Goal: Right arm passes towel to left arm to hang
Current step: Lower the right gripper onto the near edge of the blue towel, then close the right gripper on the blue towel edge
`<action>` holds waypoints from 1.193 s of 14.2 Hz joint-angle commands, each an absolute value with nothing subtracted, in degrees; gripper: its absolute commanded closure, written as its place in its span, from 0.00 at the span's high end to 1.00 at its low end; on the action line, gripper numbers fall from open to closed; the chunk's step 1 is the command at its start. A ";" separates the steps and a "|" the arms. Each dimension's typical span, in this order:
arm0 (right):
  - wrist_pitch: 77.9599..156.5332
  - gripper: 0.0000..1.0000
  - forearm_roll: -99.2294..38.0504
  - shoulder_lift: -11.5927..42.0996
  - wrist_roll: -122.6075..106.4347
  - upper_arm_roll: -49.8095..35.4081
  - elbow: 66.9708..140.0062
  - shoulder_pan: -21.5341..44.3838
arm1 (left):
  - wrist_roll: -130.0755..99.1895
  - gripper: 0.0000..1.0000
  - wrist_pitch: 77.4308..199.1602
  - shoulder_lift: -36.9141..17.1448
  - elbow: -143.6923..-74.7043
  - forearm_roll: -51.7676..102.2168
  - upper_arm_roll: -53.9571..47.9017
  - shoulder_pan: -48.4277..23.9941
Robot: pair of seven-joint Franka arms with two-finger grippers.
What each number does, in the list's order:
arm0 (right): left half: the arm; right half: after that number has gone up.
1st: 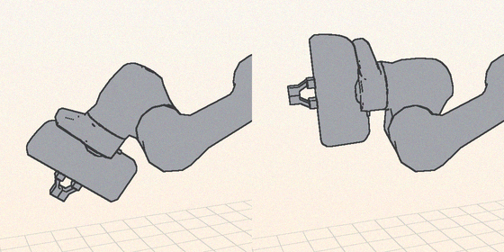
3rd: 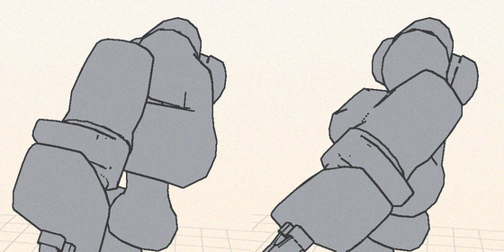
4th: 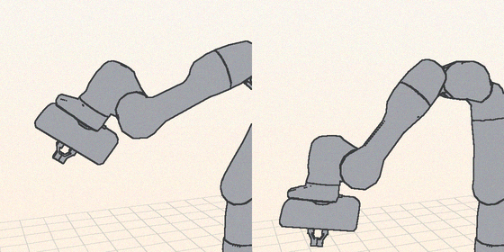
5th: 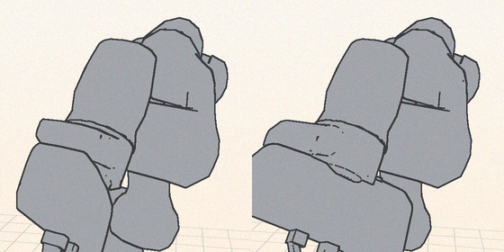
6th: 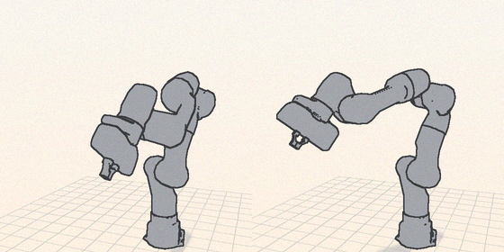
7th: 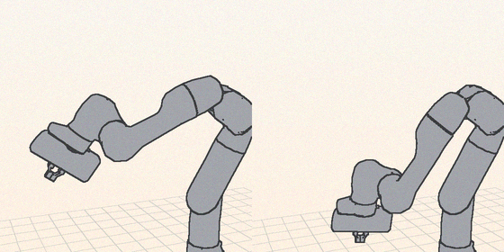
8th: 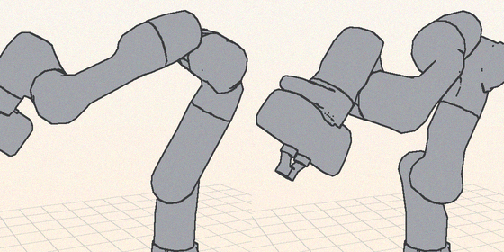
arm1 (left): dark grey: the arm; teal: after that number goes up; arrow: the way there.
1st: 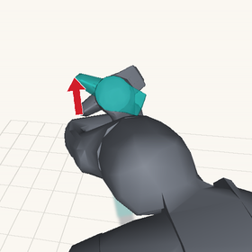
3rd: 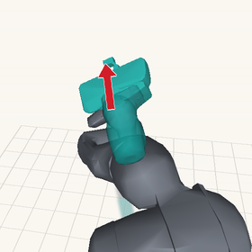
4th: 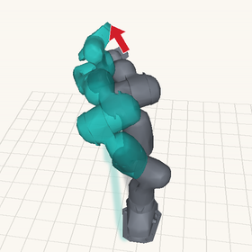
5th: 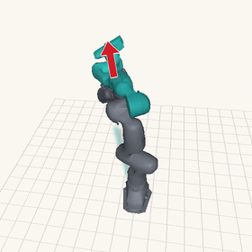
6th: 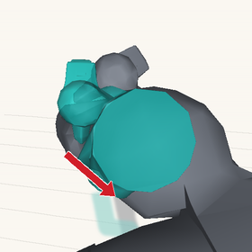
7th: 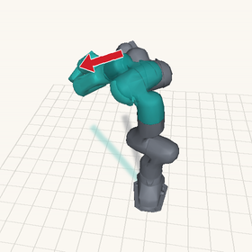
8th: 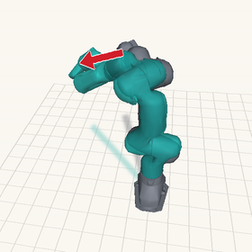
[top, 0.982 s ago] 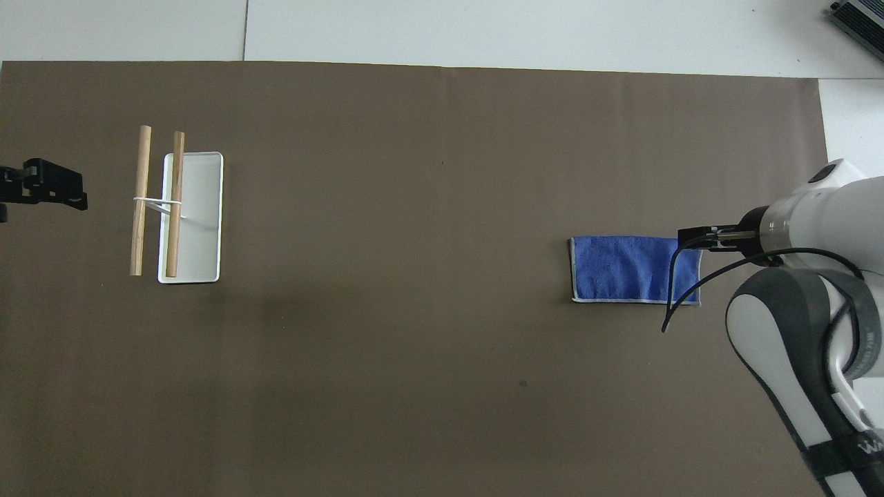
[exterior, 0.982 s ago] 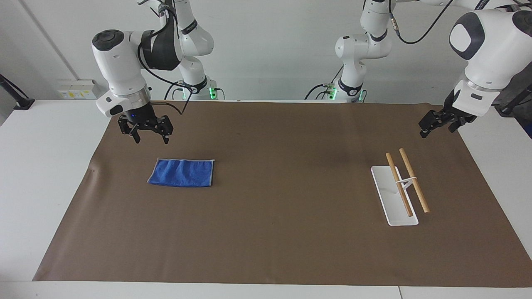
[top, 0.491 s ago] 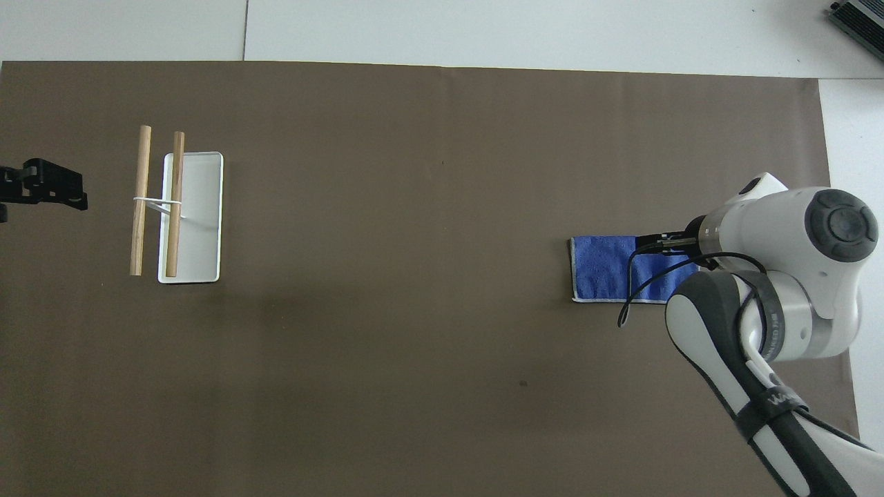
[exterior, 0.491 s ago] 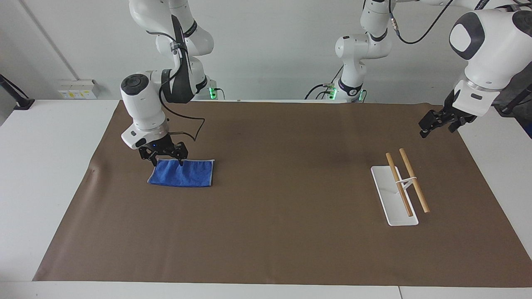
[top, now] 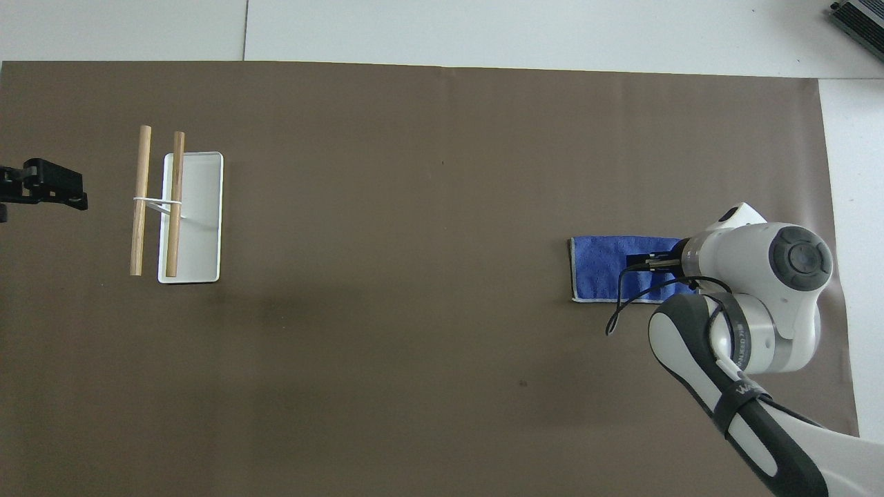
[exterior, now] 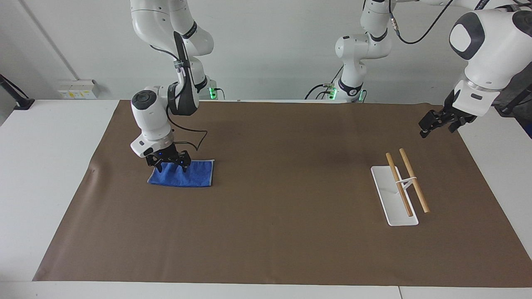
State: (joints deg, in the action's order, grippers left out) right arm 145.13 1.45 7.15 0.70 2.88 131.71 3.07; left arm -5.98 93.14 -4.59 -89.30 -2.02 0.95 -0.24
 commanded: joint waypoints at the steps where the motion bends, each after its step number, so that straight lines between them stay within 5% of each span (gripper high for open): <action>1: 147.04 1.00 0.79 7.47 -1.67 2.46 133.07 1.50 | -6.42 1.00 93.96 -2.55 -91.76 -1.05 1.05 -0.09; 7: 149.41 1.00 0.44 8.26 -1.76 2.46 134.65 1.41 | -6.42 1.00 93.96 -2.55 -91.76 -1.05 1.05 0.00; 8: 149.50 0.93 0.35 8.26 -1.76 2.46 134.74 1.41 | -6.42 1.00 93.96 -2.55 -91.76 -1.05 1.05 -0.09; 11: 149.41 0.09 -2.70 8.17 -1.67 2.46 134.74 1.49 | -6.42 1.00 93.96 -2.55 -91.76 -1.05 1.05 0.00; 12: 149.15 0.00 -3.94 8.26 -1.58 2.46 134.74 1.67 | -6.42 1.00 93.96 -2.55 -91.76 -1.05 1.05 -0.09; 17: 145.92 0.00 -3.96 6.95 -1.76 2.37 131.94 2.11 | -6.42 1.00 93.96 -2.55 -91.76 -1.05 1.05 0.00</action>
